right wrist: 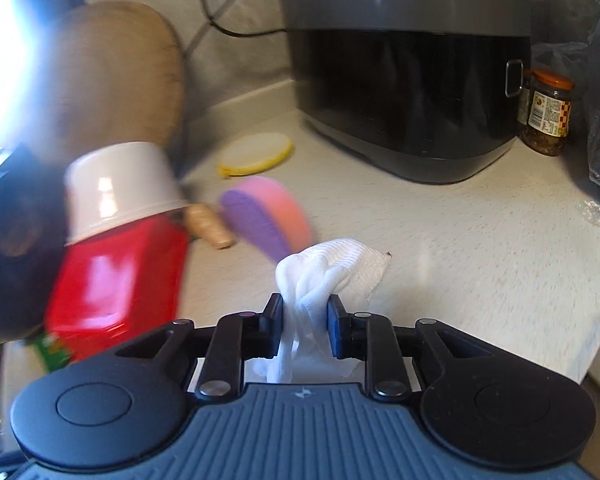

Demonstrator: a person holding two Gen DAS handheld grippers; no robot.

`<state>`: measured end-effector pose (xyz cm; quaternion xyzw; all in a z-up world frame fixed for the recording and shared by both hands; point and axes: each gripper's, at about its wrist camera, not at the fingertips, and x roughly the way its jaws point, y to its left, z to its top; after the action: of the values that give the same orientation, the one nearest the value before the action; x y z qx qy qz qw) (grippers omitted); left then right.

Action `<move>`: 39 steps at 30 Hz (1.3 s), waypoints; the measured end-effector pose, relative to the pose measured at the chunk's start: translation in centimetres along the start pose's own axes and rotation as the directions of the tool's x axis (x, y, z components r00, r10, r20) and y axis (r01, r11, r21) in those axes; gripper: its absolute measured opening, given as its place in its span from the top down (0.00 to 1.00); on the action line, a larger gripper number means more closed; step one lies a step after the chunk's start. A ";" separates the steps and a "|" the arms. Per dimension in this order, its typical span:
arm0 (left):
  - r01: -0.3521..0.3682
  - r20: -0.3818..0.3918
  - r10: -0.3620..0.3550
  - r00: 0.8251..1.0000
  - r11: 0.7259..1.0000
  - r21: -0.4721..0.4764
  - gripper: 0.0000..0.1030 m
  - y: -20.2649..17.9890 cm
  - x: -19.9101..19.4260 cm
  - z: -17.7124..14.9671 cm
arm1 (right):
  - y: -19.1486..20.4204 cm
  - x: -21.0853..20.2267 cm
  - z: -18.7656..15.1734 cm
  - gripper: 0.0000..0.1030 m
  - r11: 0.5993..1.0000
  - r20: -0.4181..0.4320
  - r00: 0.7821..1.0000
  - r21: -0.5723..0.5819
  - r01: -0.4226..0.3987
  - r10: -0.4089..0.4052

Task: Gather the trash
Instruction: 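Grasp the clear plastic bag with the left tool while the right tool grasps the white tissue, then carry the bag and tissue over the green bin and open both tools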

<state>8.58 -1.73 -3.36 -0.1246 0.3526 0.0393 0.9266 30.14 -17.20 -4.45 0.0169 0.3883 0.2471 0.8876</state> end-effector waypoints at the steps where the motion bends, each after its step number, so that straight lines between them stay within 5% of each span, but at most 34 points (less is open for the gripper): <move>1: 0.005 0.001 -0.005 1.000 1.000 -0.007 0.88 0.3 -0.2 0.0 | 0.6 -0.8 -0.5 0.78 1.000 0.003 1.000 -0.003 -0.011 0.011; 8: 0.065 0.011 -0.065 0.998 0.995 -0.075 0.89 2.2 -1.0 0.0 | 3.6 -6.0 -3.8 0.78 0.999 0.022 0.999 0.009 -0.037 0.037; 14: 0.188 0.005 -0.188 0.982 0.982 -0.026 0.89 0.2 -0.9 0.3 | 2.8 -10.4 -7.0 0.78 0.995 0.064 0.997 0.086 0.046 -0.052; 22: 0.415 -0.102 -0.407 0.908 0.906 0.085 0.89 -6.3 1.7 0.0 | -1.9 -16.4 -12.3 0.78 0.926 0.056 0.951 0.250 0.282 -0.305; 28: 0.519 -0.255 -0.471 0.845 0.836 0.177 0.89 -12.5 5.0 -1.9 | -5.6 -18.8 -17.0 0.78 0.832 -0.015 0.900 0.376 0.409 -0.435; 33: 0.546 -0.374 -0.470 0.800 0.828 0.128 0.84 -15.2 8.7 -3.1 | -7.9 -19.6 -20.1 0.78 0.770 -0.070 0.875 0.445 0.458 -0.479; 39: 0.552 -0.403 -0.477 0.782 0.829 0.090 0.83 -15.8 10.5 -3.6 | -10.2 -18.0 -22.7 0.78 0.738 -0.138 0.880 0.494 0.460 -0.455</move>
<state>16.64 -18.08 -9.70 -0.1263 0.4718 -0.2760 0.8278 8.25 -37.96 -10.27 0.1554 0.4354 -0.0905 0.8821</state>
